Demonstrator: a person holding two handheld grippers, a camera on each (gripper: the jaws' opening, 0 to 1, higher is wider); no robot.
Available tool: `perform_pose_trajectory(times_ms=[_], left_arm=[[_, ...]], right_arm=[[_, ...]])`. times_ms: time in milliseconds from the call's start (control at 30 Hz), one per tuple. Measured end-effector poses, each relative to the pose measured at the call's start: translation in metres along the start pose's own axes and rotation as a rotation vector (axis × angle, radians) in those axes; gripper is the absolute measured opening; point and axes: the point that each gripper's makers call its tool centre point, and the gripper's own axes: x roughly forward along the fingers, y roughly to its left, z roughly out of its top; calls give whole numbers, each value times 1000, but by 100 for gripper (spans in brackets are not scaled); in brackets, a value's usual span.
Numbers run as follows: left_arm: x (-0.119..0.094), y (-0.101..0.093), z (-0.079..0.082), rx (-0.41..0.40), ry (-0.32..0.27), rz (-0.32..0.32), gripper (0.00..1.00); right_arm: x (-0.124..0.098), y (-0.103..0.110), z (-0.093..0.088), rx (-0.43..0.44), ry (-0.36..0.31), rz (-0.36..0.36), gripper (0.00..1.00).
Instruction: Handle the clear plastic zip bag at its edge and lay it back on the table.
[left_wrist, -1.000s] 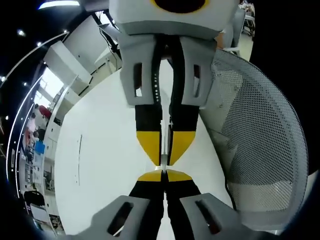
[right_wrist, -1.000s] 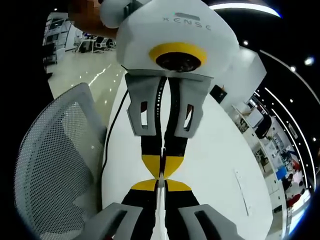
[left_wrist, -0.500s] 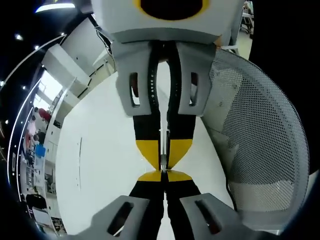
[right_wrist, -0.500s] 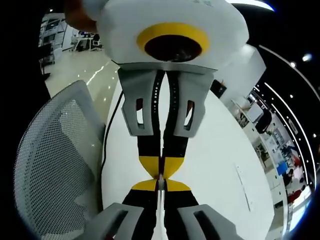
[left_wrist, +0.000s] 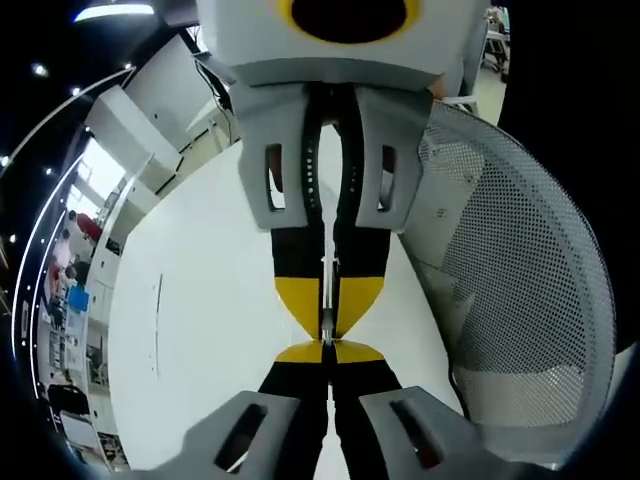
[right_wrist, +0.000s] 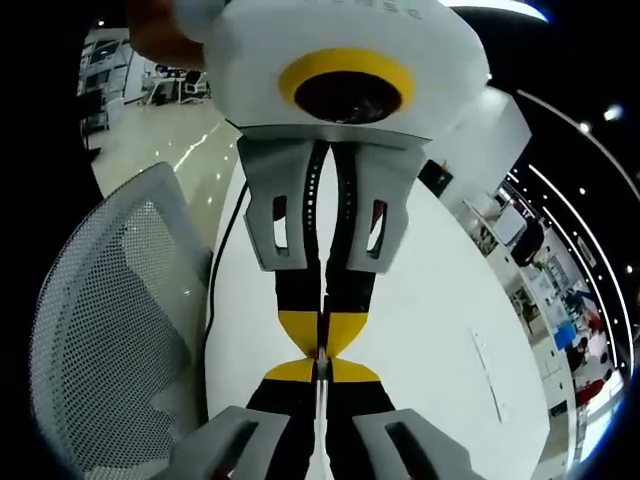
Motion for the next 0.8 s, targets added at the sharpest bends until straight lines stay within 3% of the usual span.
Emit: perform_pose_trajectory(times_ms=[800], left_arm=[[-1, 1, -3, -14, -1, -9, 0]], right_arm=[[-3, -1, -4, 20, -14, 0, 0]])
